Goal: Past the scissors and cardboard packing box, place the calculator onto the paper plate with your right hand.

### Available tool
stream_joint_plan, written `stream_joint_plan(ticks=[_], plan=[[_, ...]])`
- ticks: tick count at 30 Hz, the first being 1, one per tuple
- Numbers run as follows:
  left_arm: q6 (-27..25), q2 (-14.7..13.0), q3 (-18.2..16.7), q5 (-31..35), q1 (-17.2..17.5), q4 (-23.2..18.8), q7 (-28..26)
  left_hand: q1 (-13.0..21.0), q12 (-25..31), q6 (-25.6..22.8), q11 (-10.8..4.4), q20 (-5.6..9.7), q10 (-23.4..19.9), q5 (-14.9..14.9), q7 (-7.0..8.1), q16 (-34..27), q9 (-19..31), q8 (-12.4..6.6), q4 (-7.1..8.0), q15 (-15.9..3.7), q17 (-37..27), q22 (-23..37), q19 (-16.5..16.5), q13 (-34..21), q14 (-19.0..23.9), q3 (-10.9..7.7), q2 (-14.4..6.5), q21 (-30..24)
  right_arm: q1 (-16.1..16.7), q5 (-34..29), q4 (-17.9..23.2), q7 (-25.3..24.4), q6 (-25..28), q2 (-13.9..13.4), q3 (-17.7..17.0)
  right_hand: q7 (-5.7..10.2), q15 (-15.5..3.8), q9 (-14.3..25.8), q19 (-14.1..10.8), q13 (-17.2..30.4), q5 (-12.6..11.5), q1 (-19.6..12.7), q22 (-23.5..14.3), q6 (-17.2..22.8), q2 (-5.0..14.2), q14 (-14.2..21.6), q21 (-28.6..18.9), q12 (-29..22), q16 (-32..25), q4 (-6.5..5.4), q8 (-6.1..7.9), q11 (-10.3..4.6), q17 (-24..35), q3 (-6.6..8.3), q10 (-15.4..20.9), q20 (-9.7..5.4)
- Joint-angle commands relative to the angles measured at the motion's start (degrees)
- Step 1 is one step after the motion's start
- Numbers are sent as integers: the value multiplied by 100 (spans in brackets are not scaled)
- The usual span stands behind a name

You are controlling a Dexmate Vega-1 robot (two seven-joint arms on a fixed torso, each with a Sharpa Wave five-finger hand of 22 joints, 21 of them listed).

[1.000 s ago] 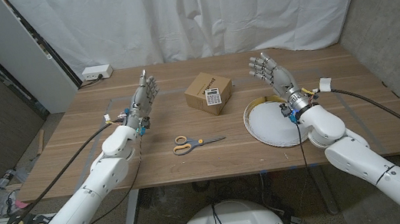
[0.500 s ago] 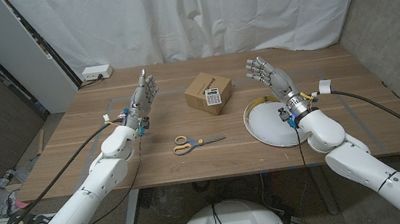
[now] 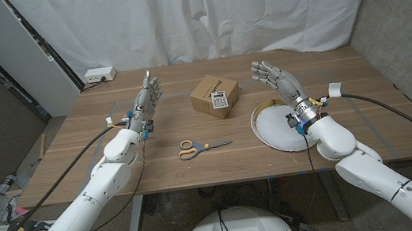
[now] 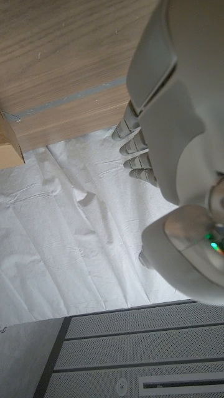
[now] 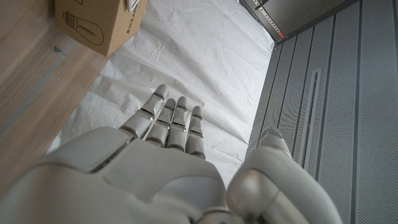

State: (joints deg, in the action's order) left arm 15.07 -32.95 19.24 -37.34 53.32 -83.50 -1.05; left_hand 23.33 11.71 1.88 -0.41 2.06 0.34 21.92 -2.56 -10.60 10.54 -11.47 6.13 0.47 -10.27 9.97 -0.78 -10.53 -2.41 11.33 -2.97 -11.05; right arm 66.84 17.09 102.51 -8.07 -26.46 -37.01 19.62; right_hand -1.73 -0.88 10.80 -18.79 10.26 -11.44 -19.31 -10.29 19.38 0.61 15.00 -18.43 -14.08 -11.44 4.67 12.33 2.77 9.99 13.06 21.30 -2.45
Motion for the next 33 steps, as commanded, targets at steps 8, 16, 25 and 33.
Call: stream_joint_plan(ticks=[8, 16, 25, 33], plan=[[-109, -2, 57, 38, -138, 62, 10, 49, 18, -33, -13, 110, -20, -12, -10, -28, 8, -18, -44, -19, -10, 18, 35, -15, 19, 24, -55, -34, -57, -1113, -156, -407, -268, 107, 12, 108, -72, 24, -143, 26, -10, -234, -7, 200, 12, 162, 28, -15, 2, 154, 54, -90, 9, 54, 133, -128], [-94, 16, 44, 53, -117, 18, -62, 57, 12, -30, -13, 111, -16, -19, -6, -21, 8, -12, -46, -15, -11, 19, 27, -15, 8, 32, -62, -31, -108, -1339, -196, -426, -308, 88, 38, 166, -124, 26, -235, 28, -24, -409, -6, 314, -7, 258, 41, -29, 2, 264, 70, -161, 7, 94, 234, -154], [-138, 19, 108, 106, -157, 39, -43, 68, 8, -34, -14, 113, -15, -27, -7, -18, 9, -9, -47, -15, -11, 19, 23, -16, 9, 43, -71, -28, -71, -1692, -190, -614, -332, 105, 20, 202, -181, 32, -416, 32, -40, -669, -11, 362, -27, 456, 38, -19, -22, 394, 48, -202, 12, 159, 303, -209], [-135, 10, 151, 167, -194, 8, -18, 74, 5, -44, -9, 114, -18, -34, -13, -10, 9, -8, -47, -11, -12, 19, -28, -16, -9, 52, -78, -10, -30, -2162, -123, -853, -333, 88, -18, 216, -285, 37, -650, 40, -80, -839, -22, 426, -89, 635, 1, -32, -41, 452, 41, -212, 27, 187, 418, -294]])
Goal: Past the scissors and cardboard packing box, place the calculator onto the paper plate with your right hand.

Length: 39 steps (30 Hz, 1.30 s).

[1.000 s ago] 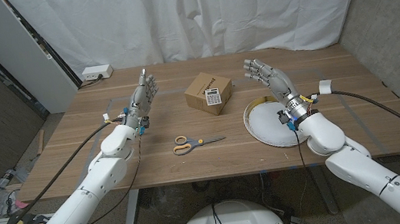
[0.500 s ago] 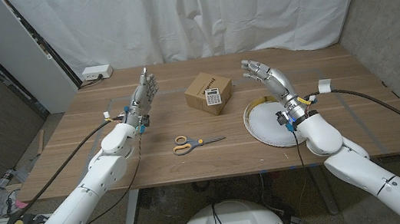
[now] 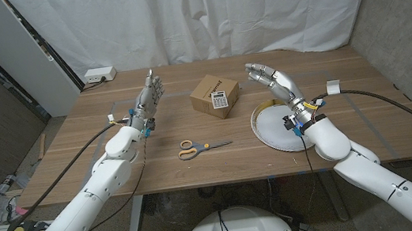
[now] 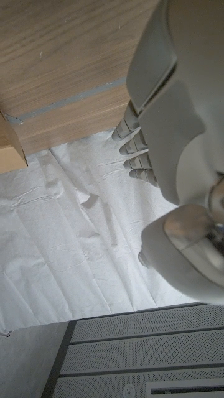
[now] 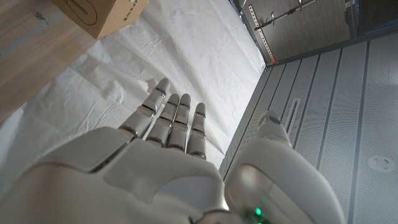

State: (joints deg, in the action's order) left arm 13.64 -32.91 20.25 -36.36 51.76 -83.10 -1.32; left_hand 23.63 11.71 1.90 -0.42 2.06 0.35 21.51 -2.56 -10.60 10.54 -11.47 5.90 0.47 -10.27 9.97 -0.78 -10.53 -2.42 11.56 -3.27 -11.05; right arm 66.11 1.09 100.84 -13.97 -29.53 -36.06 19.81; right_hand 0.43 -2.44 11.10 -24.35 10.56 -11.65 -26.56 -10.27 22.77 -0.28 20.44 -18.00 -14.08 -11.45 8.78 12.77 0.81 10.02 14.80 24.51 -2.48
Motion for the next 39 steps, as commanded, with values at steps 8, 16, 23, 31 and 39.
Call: stream_joint_plan(ticks=[8, 16, 23, 31, 39], plan=[[27, 37, 42, 18, 4, -17, 18, 48, 5, -50, -2, 112, -23, 1, -15, -8, 10, -7, -23, -7, -12, 20, -49, -16, -15, 36, -53, -3, 220, -971, 329, -460, 161, -123, -178, 58, -168, 10, -139, 14, -103, -315, -24, 118, -21, 132, -26, -22, -25, 104, -6, -55, 25, 66, 117, -309], [115, 88, 46, 30, 18, -9, 5, 51, 2, -51, 0, 111, -21, -4, -10, -7, 10, -5, -23, -3, -13, 20, -55, -16, -17, 43, -57, -3, 313, -1634, 506, -721, 388, -213, -212, 118, -299, 18, -317, 23, -185, -710, -28, 211, -112, 292, -32, -36, -32, 161, 5, -159, 31, 152, 236, -397], [100, 33, 54, 72, 26, -38, 18, 56, -2, -60, -4, 108, -19, -10, -15, -8, 10, -4, -22, -4, -13, 20, -59, -17, -15, 52, -64, -5, 365, -2006, 598, -991, 441, -214, -196, 193, -352, 24, -405, 31, -241, -976, -37, 321, -142, 394, -31, -46, -39, 160, 30, -269, 43, 221, 309, -448], [104, 44, 67, 33, 8, -2, 97, 60, -1, -59, -15, 106, -25, -15, -16, -7, 11, -1, -22, -1, -13, 21, -62, -17, -20, 60, -68, -6, 459, -2801, 693, -1514, 644, -211, -135, 270, -397, 28, -431, 40, -278, -1131, -45, 434, -173, 412, -14, -69, -21, 136, 53, -343, 54, 254, 403, -476], [119, 57, 91, 65, -5, -16, 98, 63, -4, -59, -9, 105, -23, -20, -17, -6, 11, 2, -21, -4, -13, 21, -64, -17, -21, 68, -72, -7, 443, -3116, 658, -1787, 708, -285, -43, 318, -434, 32, -435, 44, -295, -1181, -49, 499, -191, 416, -2, -82, -12, 114, 67, -386, 61, 260, 456, -496]])
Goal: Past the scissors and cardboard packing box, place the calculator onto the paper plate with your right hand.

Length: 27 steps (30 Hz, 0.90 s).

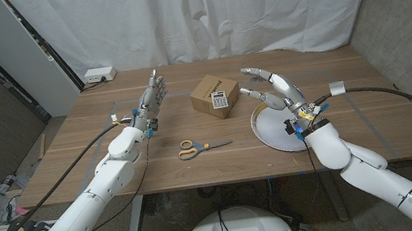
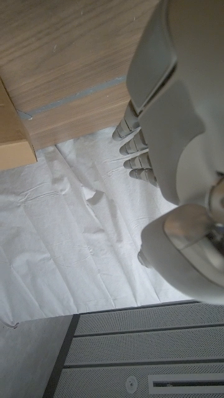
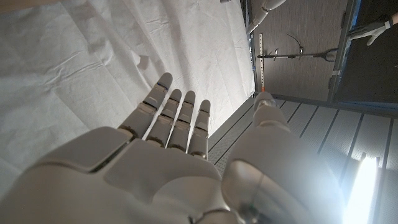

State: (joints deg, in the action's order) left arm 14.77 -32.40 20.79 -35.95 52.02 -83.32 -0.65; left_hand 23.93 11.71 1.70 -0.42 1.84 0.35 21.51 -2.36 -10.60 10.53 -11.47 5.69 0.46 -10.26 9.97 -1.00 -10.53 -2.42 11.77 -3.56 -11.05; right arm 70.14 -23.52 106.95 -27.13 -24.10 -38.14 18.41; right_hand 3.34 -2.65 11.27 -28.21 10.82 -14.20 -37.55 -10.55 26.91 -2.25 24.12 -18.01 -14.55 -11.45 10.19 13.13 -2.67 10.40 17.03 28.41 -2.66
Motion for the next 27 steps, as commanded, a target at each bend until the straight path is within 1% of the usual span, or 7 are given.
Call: stream_joint_plan(ticks=[1, 8, 9, 14, 17, 21, 27], plan=[[11, 14, 39, 29, -36, 5, 22, 33, -4, -39, -11, 127, -23, -21, -36, -7, 12, 2, 0, -2, -14, 21, -42, -17, -19, 49, -42, -8, 37, -693, 41, -515, 164, -89, 102, 28, -412, 15, -51, 19, -41, -85, -21, 88, 4, 49, -1, -35, -12, -28, 31, -50, 24, 37, 67, -478], [-60, 13, 27, 76, 46, -181, -181, 36, -3, -41, 0, 127, -28, -25, -39, -7, 12, 3, 0, -2, -14, 21, -45, -17, -19, 57, -45, -8, -16, -1070, 0, -733, 227, -260, 173, 64, -439, 18, -62, 22, -57, -116, -25, 142, -8, 57, 8, -31, -7, -53, 39, -89, 31, 39, 73, -495], [-81, 16, 17, 70, 77, -234, -231, 36, -3, -41, 5, 125, -29, -26, -39, -8, 12, 4, 0, -1, -14, 21, -44, -17, -18, 58, -46, -9, -17, -1082, 1, -733, 222, -300, 177, 71, -440, 19, -64, 23, -59, -120, -26, 147, -8, 57, 9, -33, -6, -57, 39, -67, 32, 39, 80, -498], [-191, -22, 8, 122, 191, -467, -430, 38, -7, -40, 3, 125, -22, -29, -40, -8, 12, 6, 1, -6, -14, 21, -43, -17, -18, 63, -48, -10, 1, -1273, 55, -833, 254, -463, 185, 73, -455, 21, -56, 25, -69, -135, -28, 119, -8, 49, 21, -23, 1, -74, 19, -138, 37, 41, 67, -504], [-242, -73, 2, 157, 221, -559, -472, 40, -8, -42, -12, 126, -21, -31, -41, -8, 12, 6, 1, 0, -14, 21, -44, -17, -17, 66, -50, -11, -41, -1443, 60, -907, 275, -542, 215, 80, -455, 22, -58, 26, -74, -147, -29, 114, -2, 47, 24, -25, 4, -79, 14, -142, 39, 46, 78, -505], [-251, -137, -55, 49, 244, -587, -356, 41, -7, -42, -7, 126, -24, -33, -41, -7, 12, 6, 1, 2, -14, 21, -44, -17, -19, 70, -52, -12, -68, -1792, 114, -1020, 580, -515, 318, 90, -456, 24, -57, 27, -83, -171, -31, 121, 10, 57, 30, -28, 2, -84, 12, -168, 41, 55, 94, -503], [-235, -233, -158, -105, 368, -685, -245, 44, -9, -43, -14, 125, -21, -36, -42, -7, 12, 8, 2, -2, -14, 21, -44, -18, -21, 76, -55, -13, -39, -2127, 129, -1283, 1061, -398, 555, 176, -470, 27, -61, 29, -101, -230, -33, 69, 17, 71, 42, -21, 4, -88, -20, -195, 43, 72, 95, -509]])
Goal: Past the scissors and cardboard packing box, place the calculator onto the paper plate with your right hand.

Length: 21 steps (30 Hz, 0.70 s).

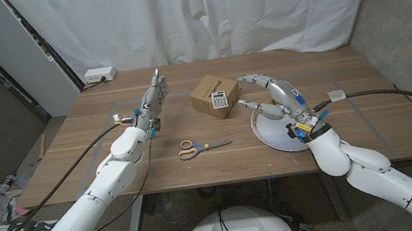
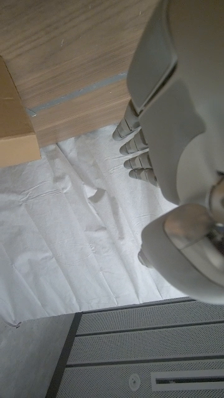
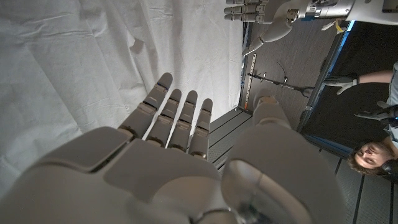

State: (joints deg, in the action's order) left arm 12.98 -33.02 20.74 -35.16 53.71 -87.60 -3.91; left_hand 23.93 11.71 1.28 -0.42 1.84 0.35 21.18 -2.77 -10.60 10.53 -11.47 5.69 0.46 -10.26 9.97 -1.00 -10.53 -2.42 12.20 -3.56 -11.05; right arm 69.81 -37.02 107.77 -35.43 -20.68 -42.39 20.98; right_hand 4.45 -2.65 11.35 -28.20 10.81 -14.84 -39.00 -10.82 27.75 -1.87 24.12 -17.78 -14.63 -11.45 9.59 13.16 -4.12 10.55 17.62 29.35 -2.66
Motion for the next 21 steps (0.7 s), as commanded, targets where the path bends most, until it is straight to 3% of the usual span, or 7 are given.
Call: stream_joint_plan(ticks=[1, 12, 21], plan=[[-70, -198, -164, -204, 224, -277, 99, 44, -9, 0, -14, 125, -23, -3, -2, -7, 12, 8, 2, -3, -14, 21, -45, -18, -20, 34, -56, -13, -14, -849, 42, -480, 802, 30, 345, 85, -482, 20, -65, 30, -41, -95, -7, -19, -21, 77, 20, -17, 4, -29, -26, -74, 29, 16, 13, -510], [-269, -503, -271, -368, 403, -435, 285, 49, -14, 5, -14, 125, -12, -9, 10, -7, 12, 13, 2, -4, -14, 21, -46, -18, -21, 44, -62, -14, -243, -1271, -27, -591, 1423, 13, 872, 148, -555, 24, -115, 32, -85, -254, -11, -68, 5, 146, 23, -21, -6, -7, -59, -168, 29, 67, 56, -569], [-148, -517, -300, -398, 371, -310, 438, 54, -11, -1, 1, 125, -24, -14, 4, -7, 13, 13, 3, -3, -14, 21, -48, -18, -22, 55, -67, -15, -351, -1377, -19, -655, 1678, -135, 1089, 227, -623, 28, -164, 31, -146, -515, -13, 28, -36, 199, 31, -50, 5, 43, -32, -245, 14, 124, 176, -603]])
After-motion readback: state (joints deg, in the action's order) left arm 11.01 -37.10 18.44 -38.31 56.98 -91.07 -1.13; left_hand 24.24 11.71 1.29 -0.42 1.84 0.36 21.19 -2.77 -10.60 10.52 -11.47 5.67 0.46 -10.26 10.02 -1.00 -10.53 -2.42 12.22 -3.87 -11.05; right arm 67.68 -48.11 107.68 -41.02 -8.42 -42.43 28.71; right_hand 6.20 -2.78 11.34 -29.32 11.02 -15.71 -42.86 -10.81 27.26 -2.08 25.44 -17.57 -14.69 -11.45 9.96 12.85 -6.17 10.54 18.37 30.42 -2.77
